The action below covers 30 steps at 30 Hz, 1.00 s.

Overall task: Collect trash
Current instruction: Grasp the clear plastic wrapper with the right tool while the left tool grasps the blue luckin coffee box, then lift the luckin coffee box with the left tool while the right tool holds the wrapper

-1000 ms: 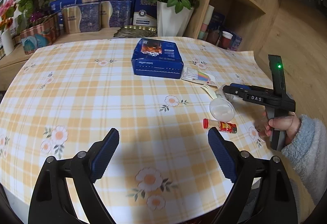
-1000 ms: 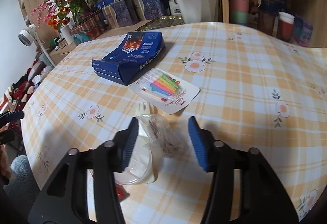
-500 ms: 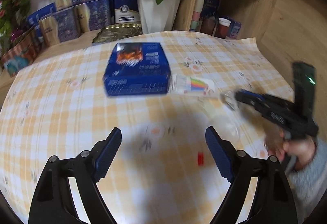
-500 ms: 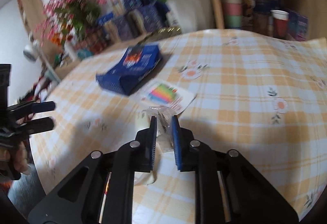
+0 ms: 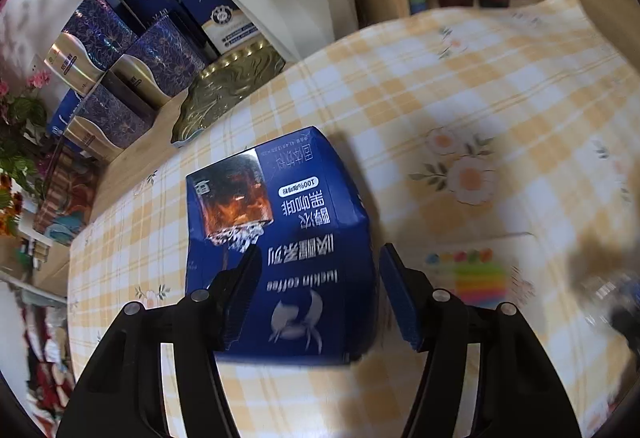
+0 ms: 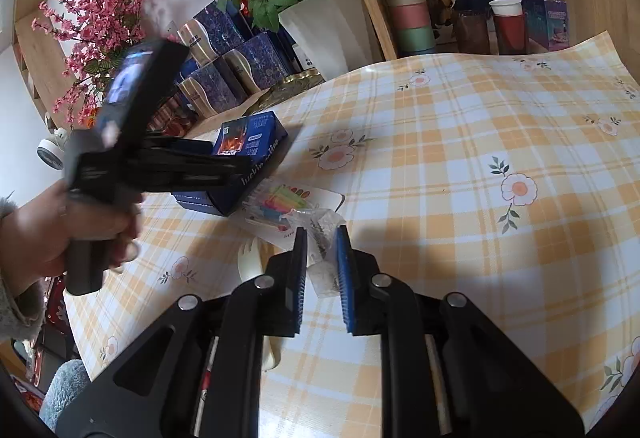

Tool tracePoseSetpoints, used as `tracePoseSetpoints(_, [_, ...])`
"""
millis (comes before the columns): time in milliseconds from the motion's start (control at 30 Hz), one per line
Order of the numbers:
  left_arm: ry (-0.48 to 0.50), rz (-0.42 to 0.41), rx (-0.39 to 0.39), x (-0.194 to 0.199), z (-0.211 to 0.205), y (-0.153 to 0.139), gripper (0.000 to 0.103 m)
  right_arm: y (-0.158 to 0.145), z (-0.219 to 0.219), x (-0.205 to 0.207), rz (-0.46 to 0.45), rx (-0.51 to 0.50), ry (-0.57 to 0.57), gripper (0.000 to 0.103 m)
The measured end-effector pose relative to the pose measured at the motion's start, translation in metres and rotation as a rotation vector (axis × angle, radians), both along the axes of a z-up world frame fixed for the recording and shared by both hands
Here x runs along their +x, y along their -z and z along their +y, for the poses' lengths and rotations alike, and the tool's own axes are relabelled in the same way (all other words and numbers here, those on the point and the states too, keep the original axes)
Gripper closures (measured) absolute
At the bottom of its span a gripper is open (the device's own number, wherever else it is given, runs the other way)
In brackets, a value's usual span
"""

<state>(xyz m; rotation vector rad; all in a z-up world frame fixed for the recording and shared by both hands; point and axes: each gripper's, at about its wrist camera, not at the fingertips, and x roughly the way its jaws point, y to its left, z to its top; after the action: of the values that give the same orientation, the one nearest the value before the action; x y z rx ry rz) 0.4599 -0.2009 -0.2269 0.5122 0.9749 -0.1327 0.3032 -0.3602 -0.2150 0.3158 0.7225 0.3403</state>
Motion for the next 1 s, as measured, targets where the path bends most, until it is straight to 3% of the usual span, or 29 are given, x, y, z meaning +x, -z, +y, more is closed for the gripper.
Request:
tracePoseSetpoints(167, [-0.025, 0.013, 0.069, 0.014, -0.006, 0.018, 0.043, 0.001, 0.001, 0.001, 0.002, -0.002, -0.01, 0.085])
tracePoseSetpoints(300, [-0.021, -0.024, 0.112, 0.016, -0.012, 0.021, 0.044, 0.001, 0.001, 0.001, 0.0, -0.003, -0.014, 0.085])
tracePoseSetpoints(367, [0.018, -0.017, 0.101, 0.014, -0.015, 0.022, 0.058, 0.001, 0.001, 0.001, 0.001, -0.002, -0.014, 0.085])
tracePoseSetpoints(400, [0.035, 0.002, 0.082, 0.014, -0.015, 0.023, 0.073, 0.001, 0.001, 0.001, 0.002, -0.002, -0.014, 0.085])
tracePoseSetpoints(467, [0.044, -0.007, 0.094, 0.011, -0.014, 0.023, 0.079, 0.001, 0.001, 0.002, 0.004, -0.004, -0.015, 0.085])
tracePoseSetpoints(533, [0.072, -0.023, 0.056, 0.008, -0.01, 0.017, 0.083, 0.002, 0.001, 0.003, 0.006, -0.006, -0.014, 0.085])
tracePoseSetpoints(733, [0.072, -0.007, -0.211, 0.001, 0.039, -0.046, 0.09, 0.003, 0.002, 0.003, 0.01, -0.012, -0.017, 0.085])
tracePoseSetpoints(900, [-0.014, 0.012, -0.405, -0.011, 0.111, -0.097, 0.093, 0.002, 0.003, 0.003, 0.012, -0.022, -0.019, 0.085])
tracePoseSetpoints(1000, [-0.088, 0.039, -0.508, -0.02, 0.158, -0.112, 0.093, 0.002, 0.004, 0.004, 0.013, -0.029, -0.019, 0.085])
